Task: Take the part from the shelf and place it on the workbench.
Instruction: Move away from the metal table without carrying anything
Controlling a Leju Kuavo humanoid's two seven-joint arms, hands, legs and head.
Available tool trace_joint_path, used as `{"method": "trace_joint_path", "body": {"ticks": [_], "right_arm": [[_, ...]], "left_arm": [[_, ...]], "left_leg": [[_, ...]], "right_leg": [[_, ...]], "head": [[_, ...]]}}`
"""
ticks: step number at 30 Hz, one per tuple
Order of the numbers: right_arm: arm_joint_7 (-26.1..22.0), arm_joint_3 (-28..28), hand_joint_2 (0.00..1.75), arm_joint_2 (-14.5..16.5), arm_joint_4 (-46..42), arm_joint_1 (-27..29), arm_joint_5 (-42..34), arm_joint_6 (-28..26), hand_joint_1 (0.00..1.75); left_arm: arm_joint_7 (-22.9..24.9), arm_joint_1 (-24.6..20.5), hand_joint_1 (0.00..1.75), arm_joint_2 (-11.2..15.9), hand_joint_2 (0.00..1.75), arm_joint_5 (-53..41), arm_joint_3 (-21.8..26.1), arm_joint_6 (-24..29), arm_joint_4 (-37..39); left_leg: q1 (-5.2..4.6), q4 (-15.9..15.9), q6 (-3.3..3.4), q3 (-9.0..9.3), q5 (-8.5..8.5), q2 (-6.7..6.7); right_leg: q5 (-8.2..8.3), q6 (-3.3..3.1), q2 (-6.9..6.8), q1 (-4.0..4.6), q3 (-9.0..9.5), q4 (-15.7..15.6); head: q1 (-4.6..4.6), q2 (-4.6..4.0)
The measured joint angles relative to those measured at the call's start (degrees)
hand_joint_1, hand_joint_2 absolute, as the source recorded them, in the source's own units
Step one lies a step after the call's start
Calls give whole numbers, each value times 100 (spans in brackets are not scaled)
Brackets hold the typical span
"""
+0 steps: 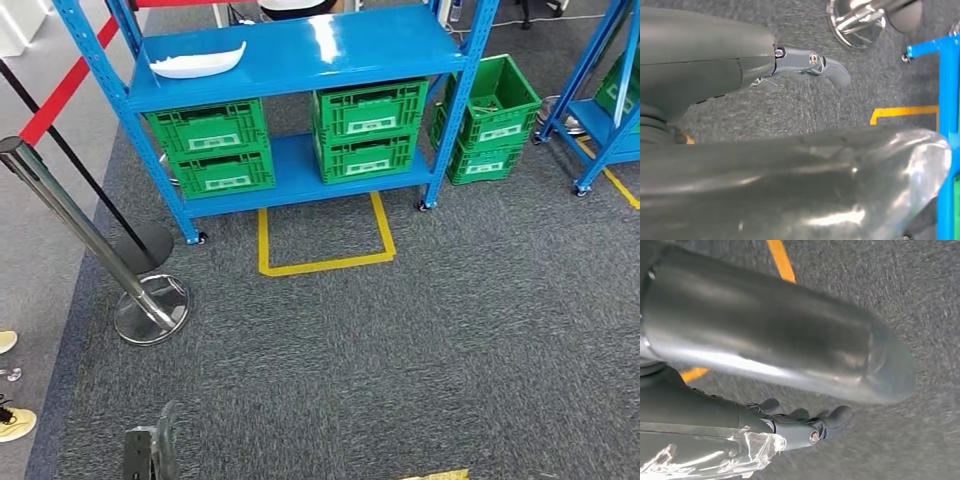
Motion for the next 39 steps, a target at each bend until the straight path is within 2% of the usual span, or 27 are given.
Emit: {"method": "trace_joint_path", "body": {"ticks": [1,3,4,5,6,7,8,10,12,14,16,18,19,20,21,22,24,25,26,27,31,32,33,35,36,37,39], "right_arm": [[-40,-2,0,73,10,-43,127,-139,0],[-110,-1,0,216,42,-132,326,-379,0],[-129,2,0,274,60,-163,373,-439,0],[-138,5,0,323,77,-193,400,-470,0],[-143,9,0,362,91,-222,415,-486,0],[-145,13,0,401,102,-253,423,-494,0],[-147,16,0,433,109,-284,426,-499,0],[-152,21,0,475,121,-336,428,-495,0],[-154,25,0,488,130,-371,445,-480,0],[-150,39,0,507,136,-412,473,-463,0],[-145,60,0,525,140,-450,494,-435,0],[-139,72,0,532,144,-448,506,-383,0],[-137,72,0,534,147,-436,506,-340,0],[-135,72,0,535,150,-421,505,-297,0],[-134,72,0,535,151,-410,501,-251,0],[-134,72,0,535,151,-404,498,-212,0],[-133,73,0,538,153,-401,493,-177,0],[-134,74,0,546,157,-404,492,-173,0],[-133,76,0,554,163,-408,491,-170,0],[-132,79,0,563,168,-411,491,-169,0],[-133,98,0,570,173,-421,492,-171,0],[-134,106,0,571,173,-426,492,-171,0],[-136,113,0,573,174,-428,493,-168,0],[-133,120,0,574,175,-424,487,-111,0],[-131,120,0,574,174,-416,480,-59,0],[-127,120,0,573,174,-409,473,1,0],[-122,120,0,575,173,-402,456,102,0]], "left_arm": [[0,42,0,39,0,48,108,-116,-60],[-1,84,0,105,0,93,350,-316,-156],[0,94,0,130,0,92,456,-372,-187],[-1,110,0,155,0,91,548,-405,-216],[0,135,0,178,0,89,625,-423,-241],[0,162,0,200,0,90,687,-433,-264],[0,186,0,219,0,91,734,-437,-284],[0,202,0,242,0,82,803,-433,-328],[-2,195,0,248,0,59,858,-428,-368],[-1,217,0,245,0,22,925,-441,-396],[-1,242,0,236,0,-22,995,-472,-429],[-1,215,0,232,0,-61,1053,-513,-465],[-1,196,0,234,0,-87,1080,-531,-478],[-1,186,0,232,0,-109,1104,-546,-483],[-1,187,0,229,0,-132,1123,-553,-486],[-1,192,0,227,0,-149,1135,-557,-487],[-1,199,0,227,0,-165,1151,-558,-490],[-1,197,0,229,0,-168,1163,-558,-495],[-2,193,0,232,0,-171,1176,-558,-500],[-2,190,0,235,0,-173,1189,-558,-505],[-1,182,0,239,0,-176,1229,-558,-532],[-2,173,0,238,0,-177,1235,-558,-541],[-2,165,0,233,0,-177,1238,-558,-547],[-1,167,0,229,0,-189,1247,-566,-547],[-1,175,0,229,0,-202,1255,-578,-547],[-1,181,0,230,0,-217,1265,-595,-547],[-1,180,0,231,0,-244,1283,-630,-548]], "left_leg": [[-7,172,-29,-87,-100,161],[-24,850,-66,-442,-424,497],[-24,1233,-69,-658,-564,553],[-26,1502,-62,-820,-622,572],[-31,1589,-44,-889,-578,578],[-43,1456,-11,-844,-430,591],[-69,1153,38,-703,-222,638],[-162,410,167,-332,111,914],[-227,12,224,-133,165,1111],[-211,-73,221,-89,129,1034],[-164,-129,250,-30,124,948],[-130,-154,291,20,105,867],[-126,-153,307,37,87,818],[-124,-152,313,60,67,769],[-118,-150,308,95,41,725],[-108,-147,293,143,7,687],[-82,-135,233,255,-79,634],[-82,-109,195,292,-131,615],[-88,-88,163,310,-168,603],[-99,-72,139,310,-191,596],[-85,64,63,268,-310,595],[-76,282,31,162,-414,599],[-67,634,1,-32,-546,602],[-53,1393,-28,-527,-749,603],[-51,1598,-26,-707,-723,603],[-51,1584,-14,-773,-577,603],[-60,1010,44,-624,-57,602]], "right_leg": [[1,-47,-66,8,7,-8],[-8,-113,-214,32,21,-21],[-18,-134,-309,47,27,-22],[-32,-149,-411,60,37,-22],[-49,-161,-510,74,52,-22],[-68,-168,-602,88,75,-24],[-88,-170,-684,102,104,-27],[-144,-153,-829,139,148,-30],[-204,-112,-958,179,163,-43],[-248,-60,-1044,198,212,-68],[-350,-1,-821,190,198,89],[-628,45,-495,171,-100,702],[-780,59,-427,163,-333,1106],[-857,72,-404,156,-546,1425],[-814,85,-399,152,-680,1557],[-642,98,-399,144,-705,1460],[-115,140,-399,109,-481,756],[53,152,-387,92,-337,399],[136,135,-375,80,-235,167],[133,103,-362,78,-190,73],[58,-82,-343,80,-137,67],[37,-120,-344,72,-109,62],[11,-150,-347,73,-85,61],[-48,-182,-348,73,-37,60],[-83,-184,-345,74,-1,60],[-121,-181,-340,74,47,60],[-206,-164,-327,74,158,49]], "head": [[-14,0],[-51,0],[-54,0],[-54,0],[-55,0],[-55,0],[-55,0],[-58,0],[-51,0],[-43,0],[-27,0],[4,0],[11,0],[17,0],[19,0],[18,0],[23,0],[34,0],[36,0],[31,0],[-10,0],[-20,0],[-31,0],[-39,0],[-41,0],[-42,0],[-40,0]]}}
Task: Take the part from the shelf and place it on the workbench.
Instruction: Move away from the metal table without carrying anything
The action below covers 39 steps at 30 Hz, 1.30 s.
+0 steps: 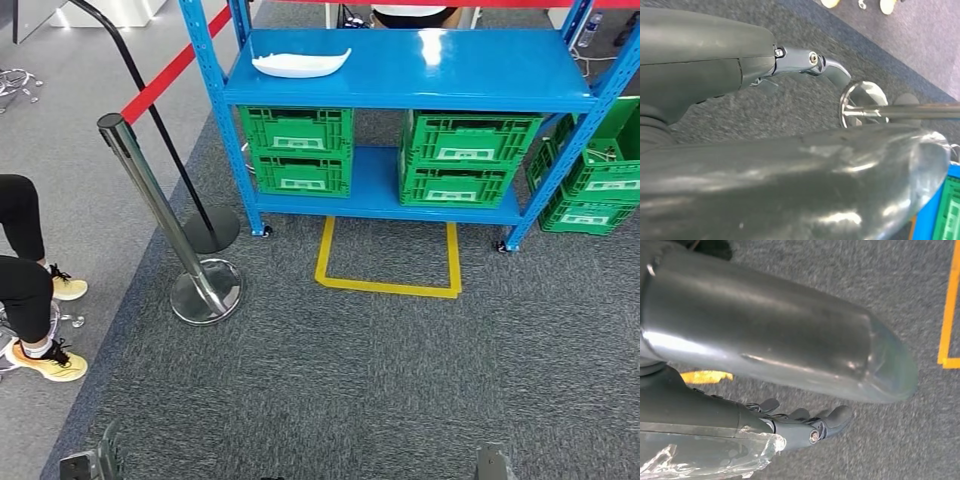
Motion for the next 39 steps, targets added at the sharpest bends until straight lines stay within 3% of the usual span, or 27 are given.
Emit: {"method": "trace_joint_path", "body": {"ticks": [1,2,4,7,9,11,12,13,14,16,17,19,21,23,26,28,29,30,32,33,34,35,36,37,39], "right_arm": [[2,0,0,3,0,-3,-10,37,0],[2,0,0,7,-2,-8,-20,69,0],[0,0,0,10,-5,-11,-40,122,0],[-19,-1,0,10,-25,-3,-84,181,0],[-33,-2,0,10,-48,-12,-128,219,0],[-39,-3,0,10,-65,7,-169,248,0],[-41,-4,0,9,-74,30,-186,261,0],[-42,-7,0,9,-86,52,-204,270,0],[-43,-10,0,8,-101,65,-218,285,0],[-46,-15,0,9,-138,68,-247,315,0],[-48,-16,0,11,-148,59,-259,328,0],[-56,-16,0,22,-163,43,-286,340,0],[-65,-21,0,30,-181,41,-317,346,0],[-74,-36,0,29,-207,43,-342,356,0],[-90,-56,0,29,-241,39,-383,419,0],[-95,-74,0,29,-259,60,-420,447,0],[-95,-87,0,29,-269,69,-433,451,0],[-96,-99,0,31,-280,74,-442,450,0],[-97,-114,0,47,-302,67,-447,437,0],[-96,-116,0,63,-309,57,-447,428,0],[-96,-119,0,79,-316,53,-447,420,0],[-97,-122,0,90,-322,58,-447,415,0],[-97,-128,0,95,-333,74,-447,413,0],[-98,-136,0,96,-345,94,-447,411,0],[-99,-148,0,93,-362,89,-448,409,0]], "left_arm": [[-1,-6,0,2,0,-13,9,-12,-1],[-1,-10,0,3,0,-27,17,-18,-2],[-1,-16,0,5,0,-53,38,-26,-9],[-1,-10,0,-3,0,-72,63,-44,-37],[0,-9,0,-9,0,-86,99,-70,-59],[0,-10,0,-19,0,-99,132,-95,-65],[0,-5,0,-25,0,-103,137,-104,-65],[0,1,0,-30,0,-104,142,-109,-65],[-1,6,0,-34,0,-105,146,-111,-65],[-1,11,0,-37,0,-109,156,-115,-66],[0,10,0,-36,0,-113,166,-116,-68],[0,10,0,-33,0,-122,184,-121,-85],[-1,4,0,-32,0,-135,194,-125,-103],[0,-8,0,-34,0,-155,209,-126,-118],[0,-2,0,-44,0,-174,258,-129,-128],[-1,12,0,-45,0,-174,279,-136,-128],[-1,15,0,-45,0,-174,284,-141,-129],[-1,16,0,-45,0,-174,288,-148,-130],[0,22,0,-42,0,-177,306,-157,-134],[1,31,0,-37,0,-179,322,-158,-139],[1,43,0,-32,0,-181,338,-157,-146],[1,47,0,-33,0,-182,351,-155,-154],[0,40,0,-36,0,-183,358,-157,-162],[-1,26,0,-40,0,-182,364,-160,-169],[0,5,0,-49,0,-181,376,-172,-179]], "left_leg": [[-13,-355,39,138,200,-3],[-28,-674,73,268,293,-4],[-50,-978,118,407,238,3],[-20,-1117,172,562,184,48],[3,-1147,206,684,137,95],[3,-1148,229,767,49,146],[4,-1148,230,821,-2,172],[6,-1147,225,890,-55,201],[12,-1148,212,973,-114,236],[17,-1143,162,1156,-249,328],[6,-1138,129,1228,-319,379],[-30,-1145,65,1319,-423,474],[-31,-1143,13,1368,-455,506],[-1,-879,-44,1264,-501,371],[29,171,-120,581,-891,170],[28,511,-113,206,-1053,145],[23,405,-86,149,-941,127],[15,132,-42,175,-687,77],[-31,-570,86,297,-114,-184],[-68,-826,153,334,11,-325],[-100,-997,205,361,32,-426],[-126,-1093,239,389,-27,-441],[-117,-1167,263,463,17,-397],[-102,-1229,271,555,93,-311],[-83,-1270,295,723,191,-109]], "right_leg": [[-50,22,8,4,40,-10],[-93,54,24,8,65,-25],[-114,138,51,13,115,-73],[-134,246,33,18,217,-36],[-294,267,-4,24,-62,478],[-543,280,-13,30,-567,1231],[-613,289,-14,32,-765,1443],[-577,295,-20,34,-872,1464],[-407,295,-43,34,-875,1276],[141,302,-226,37,-697,569],[299,270,-328,40,-618,279],[405,175,-400,42,-564,57],[406,83,-249,22,-522,46],[398,31,-113,1,-459,30],[348,-25,108,-6,-386,-1],[288,-36,270,-2,-315,-8],[252,-36,354,4,-263,-10],[216,-35,434,11,-205,-15],[153,-18,598,9,-125,-38],[121,7,681,7,-109,-65],[117,38,766,4,-79,-81],[144,79,833,18,-40,-86],[145,110,849,32,-17,-98],[123,135,747,58,23,-66],[-102,179,349,96,-96,240]], "head": [[3,0],[3,0],[5,0],[14,0],[41,0],[59,0],[60,0],[65,0],[64,0],[67,0],[68,0],[65,0],[58,0],[53,0],[44,0],[36,0],[35,0],[36,0],[35,0],[33,0],[27,-1],[21,-1],[7,-1],[8,-1],[51,0]]}}
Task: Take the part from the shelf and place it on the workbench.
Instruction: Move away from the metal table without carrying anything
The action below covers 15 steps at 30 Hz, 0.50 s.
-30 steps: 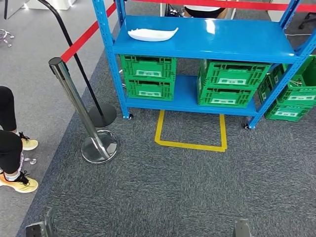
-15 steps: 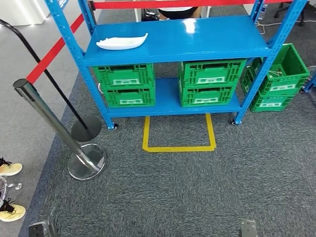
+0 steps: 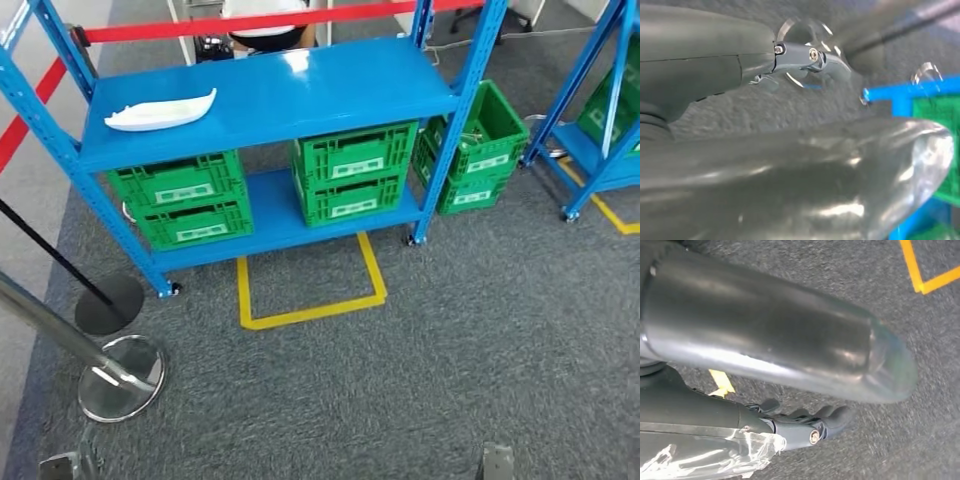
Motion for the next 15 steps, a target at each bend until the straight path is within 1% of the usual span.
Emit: {"method": "trace_joint_path", "body": {"ticks": [1,2,3,4,5,6,7,8,9,10,11,12,13,14,15], "right_arm": [[-2,-1,0,2,-2,-18,-1,0,0],[-2,-1,0,2,-4,-32,-2,1,0],[-2,-3,0,2,-7,-31,-4,0,0],[-1,-6,0,2,-8,-17,-5,-1,0],[-1,-10,0,1,-9,0,-6,-1,0],[-1,-15,0,-1,-12,14,-6,-1,0],[-1,-18,0,-2,-16,21,-5,-1,0],[-1,-20,0,1,-20,18,-4,1,0],[2,-21,0,3,-25,8,-3,2,0],[3,-21,0,7,-31,1,-3,2,0],[4,-22,0,11,-34,-4,-2,2,0],[5,-23,0,11,-37,-4,-2,2,0],[3,-26,0,12,-40,3,-2,1,0],[3,-27,0,13,-42,4,2,1,0],[2,-28,0,13,-43,-2,10,2,0]], "left_arm": [[1,2,0,-1,0,-1,5,-3,-3],[1,6,0,-6,0,-2,8,-6,-3],[1,9,0,-10,0,-3,9,-7,-3],[0,11,0,-14,0,-3,9,-7,-3],[-1,13,0,-17,0,-3,9,-7,-3],[-1,14,0,-21,0,-3,9,-7,-3],[-1,16,0,-25,0,-3,9,-7,-3],[0,14,0,-25,0,-4,14,-7,-4],[0,9,0,-25,0,-5,19,-6,-7],[1,4,0,-22,0,-7,24,-5,-10],[1,-1,0,-19,0,-8,28,-5,-13],[0,-4,0,-17,0,-9,28,-5,-15],[0,-7,0,-14,0,-9,28,-5,-17],[1,-11,0,-15,0,-9,28,-5,-18],[0,-16,0,-18,0,-9,29,-5,-19]], "left_leg": [[-7,1,7,54,-20,87],[-12,2,16,89,-63,164],[-13,4,13,119,-103,237],[-12,5,7,159,-146,302],[-7,7,-2,212,-194,364],[1,8,-19,281,-247,421],[3,8,-44,355,-309,480],[-2,16,-72,419,-367,533],[-21,23,-99,455,-417,586],[-46,29,-113,476,-459,637],[-64,35,-121,487,-486,671],[-73,43,-127,488,-503,696],[-67,106,-146,473,-507,654],[-50,266,-182,395,-516,558],[-28,535,-222,241,-561,448]], "right_leg": [[-162,20,-203,10,-166,317],[-319,33,-308,7,-402,689],[-420,45,-351,3,-618,989],[-420,53,-369,1,-751,1117],[-295,58,-384,-3,-775,1034],[-55,70,-422,-7,-684,737],[203,82,-517,-6,-540,355],[370,81,-636,8,-429,22],[462,45,-724,21,-341,-198],[478,-9,-767,28,-314,-291],[454,-73,-738,31,-323,-298],[464,-131,-660,12,-302,-292],[469,-157,-597,-6,-292,-300],[461,-178,-542,-21,-265,-311],[451,-198,-487,-35,-233,-330]], "head": [[33,0],[52,0],[53,0],[55,0],[56,0],[56,0],[57,0],[62,-1],[64,-1],[56,-1],[49,-1],[34,0],[25,0],[22,0],[18,0]]}}
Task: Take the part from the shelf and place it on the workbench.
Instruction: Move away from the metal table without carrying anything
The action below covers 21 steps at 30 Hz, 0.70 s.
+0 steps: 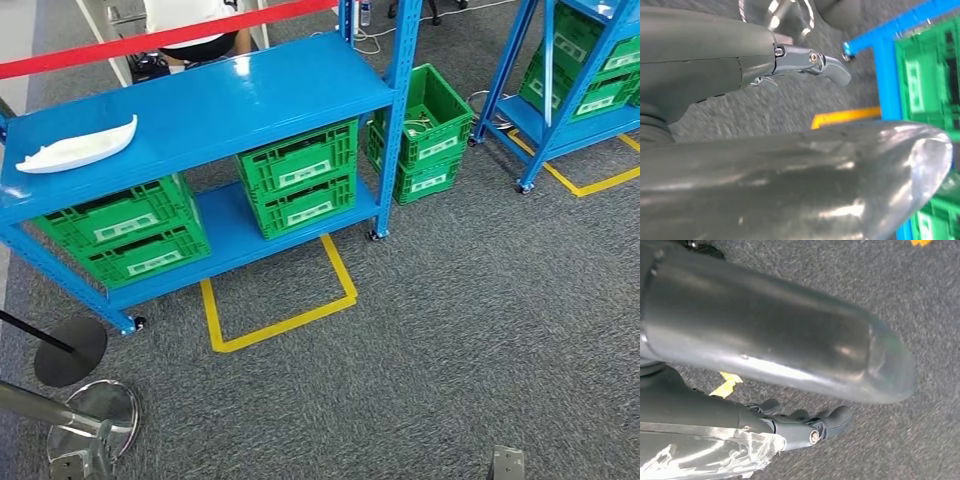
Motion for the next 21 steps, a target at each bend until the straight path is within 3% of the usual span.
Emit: {"method": "trace_joint_path", "body": {"ticks": [1,3,4,5,6,8,10,12,14,15,19,20,21], "right_arm": [[-1,-1,0,0,-1,-8,14,1,0],[1,1,0,0,-2,-13,44,7,0],[2,1,0,-1,-2,-5,56,14,0],[3,1,0,-1,-2,4,67,22,0],[4,2,0,-1,-2,10,78,30,0],[10,5,0,3,-3,11,97,34,0],[27,11,0,8,-4,10,115,26,0],[46,22,0,12,-5,21,142,16,0],[57,37,0,13,-11,24,179,6,0],[62,40,0,13,-14,10,195,1,0],[83,57,0,13,-17,4,231,-4,0],[86,65,0,13,-17,21,237,-4,0],[87,73,0,13,-17,33,240,-5,0]], "left_arm": [[0,-1,0,-3,0,0,2,0,-1],[-1,8,0,-9,0,0,6,-1,-1],[0,13,0,-9,0,0,8,-1,-1],[0,16,0,-9,0,0,8,-1,-1],[0,16,0,-9,0,0,8,-1,-1],[-1,12,0,-8,0,-1,10,-1,-1],[0,11,0,-6,0,-2,15,-1,-1],[0,8,0,-6,0,-3,18,-2,-2],[-1,-3,0,-9,0,-11,19,-10,-3],[-1,-11,0,-8,0,-16,20,-15,-3],[0,-9,0,-2,0,-22,21,-23,-1],[-1,-2,0,-4,0,-26,21,-23,-1],[0,3,0,-5,0,-31,21,-23,-1]], "left_leg": [[24,367,-44,-223,-103,-114],[61,1060,-95,-715,-400,-199],[70,1228,-101,-889,-469,-206],[73,1208,-92,-973,-405,-209],[72,999,-69,-963,-205,-214],[48,280,28,-784,377,-243],[4,-244,127,-647,628,-288],[-11,-399,158,-588,602,-319],[12,-444,167,-482,632,-339],[19,-447,185,-427,621,-347],[18,-445,239,-280,493,-422],[19,-444,237,-232,454,-465],[21,-443,231,-174,414,-519]], "right_leg": [[-19,-21,49,-5,31,-21],[-70,-47,152,-10,98,-44],[-108,-53,199,-9,145,-47],[-150,-53,238,-7,201,-49],[-195,-50,272,-3,267,-51],[-282,-30,322,2,386,-59],[-364,21,364,9,434,-78],[-406,94,376,18,501,-70],[-479,169,296,26,555,14],[-553,201,236,28,483,178],[-1024,275,128,27,-369,1468],[-1009,287,129,27,-473,1513],[-861,291,134,24,-470,1342]], "head": [[-2,0],[-7,0],[-8,0],[-9,0],[-8,0],[-6,0],[-6,0],[-5,0],[2,0],[5,0],[8,0],[10,0],[9,0]]}}
